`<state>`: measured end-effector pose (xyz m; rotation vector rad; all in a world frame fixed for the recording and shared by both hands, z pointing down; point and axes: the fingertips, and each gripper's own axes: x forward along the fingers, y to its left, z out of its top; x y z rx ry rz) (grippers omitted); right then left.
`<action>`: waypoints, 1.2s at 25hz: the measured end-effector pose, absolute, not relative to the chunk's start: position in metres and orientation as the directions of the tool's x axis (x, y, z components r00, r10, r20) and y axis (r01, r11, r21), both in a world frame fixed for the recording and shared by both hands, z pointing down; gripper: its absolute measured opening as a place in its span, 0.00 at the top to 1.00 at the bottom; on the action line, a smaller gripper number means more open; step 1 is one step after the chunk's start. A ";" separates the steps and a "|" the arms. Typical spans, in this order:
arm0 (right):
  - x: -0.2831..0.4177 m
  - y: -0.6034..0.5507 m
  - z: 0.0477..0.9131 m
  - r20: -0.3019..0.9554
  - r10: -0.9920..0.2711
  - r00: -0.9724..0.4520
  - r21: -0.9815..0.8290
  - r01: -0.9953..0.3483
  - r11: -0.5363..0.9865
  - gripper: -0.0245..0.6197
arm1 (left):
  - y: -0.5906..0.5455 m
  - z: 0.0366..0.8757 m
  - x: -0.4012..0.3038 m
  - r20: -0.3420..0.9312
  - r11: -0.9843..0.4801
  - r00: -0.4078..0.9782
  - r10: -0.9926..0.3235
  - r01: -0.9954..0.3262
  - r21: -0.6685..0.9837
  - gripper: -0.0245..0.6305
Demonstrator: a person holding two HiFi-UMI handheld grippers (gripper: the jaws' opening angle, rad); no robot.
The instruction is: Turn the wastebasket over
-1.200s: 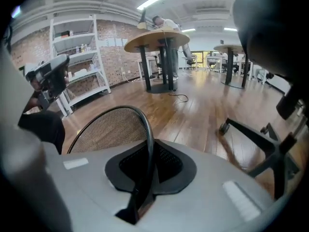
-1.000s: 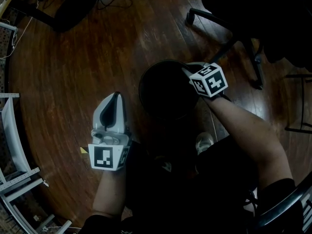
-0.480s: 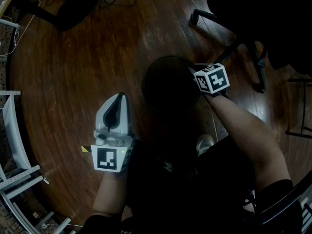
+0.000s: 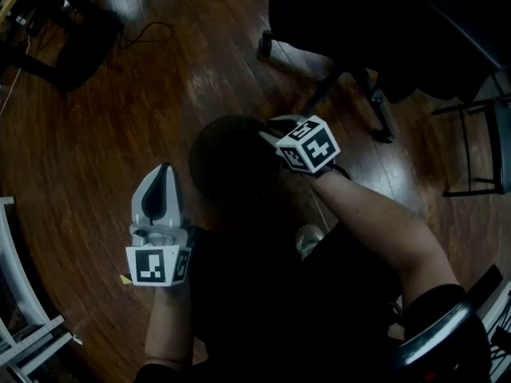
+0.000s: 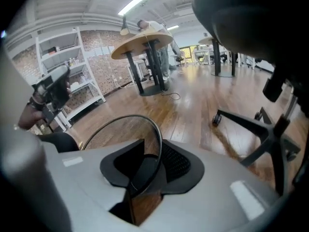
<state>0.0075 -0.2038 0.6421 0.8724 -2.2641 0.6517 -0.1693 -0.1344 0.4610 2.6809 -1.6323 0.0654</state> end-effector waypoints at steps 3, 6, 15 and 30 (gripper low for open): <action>0.007 -0.203 0.595 0.601 -0.465 -0.650 -0.195 -0.683 0.704 0.79 | -0.142 0.460 -0.160 0.043 -0.461 0.461 -0.886 -0.887 0.008 0.96; 0.015 -0.216 0.538 0.409 -0.588 -0.698 -0.181 -0.694 0.697 0.80 | -0.153 0.455 -0.153 0.027 -0.469 0.470 -0.882 -0.883 0.021 0.96; 0.032 -0.214 0.505 0.139 -0.729 -0.670 -0.247 -0.736 0.630 0.96 | -0.171 0.448 -0.126 0.032 -0.472 0.471 -0.881 -0.882 -0.014 0.96; 0.020 -0.230 0.499 0.094 -0.719 -0.689 -0.015 -0.723 0.691 0.96 | -0.175 0.481 -0.124 0.106 -0.398 0.397 -0.912 -0.917 0.015 0.96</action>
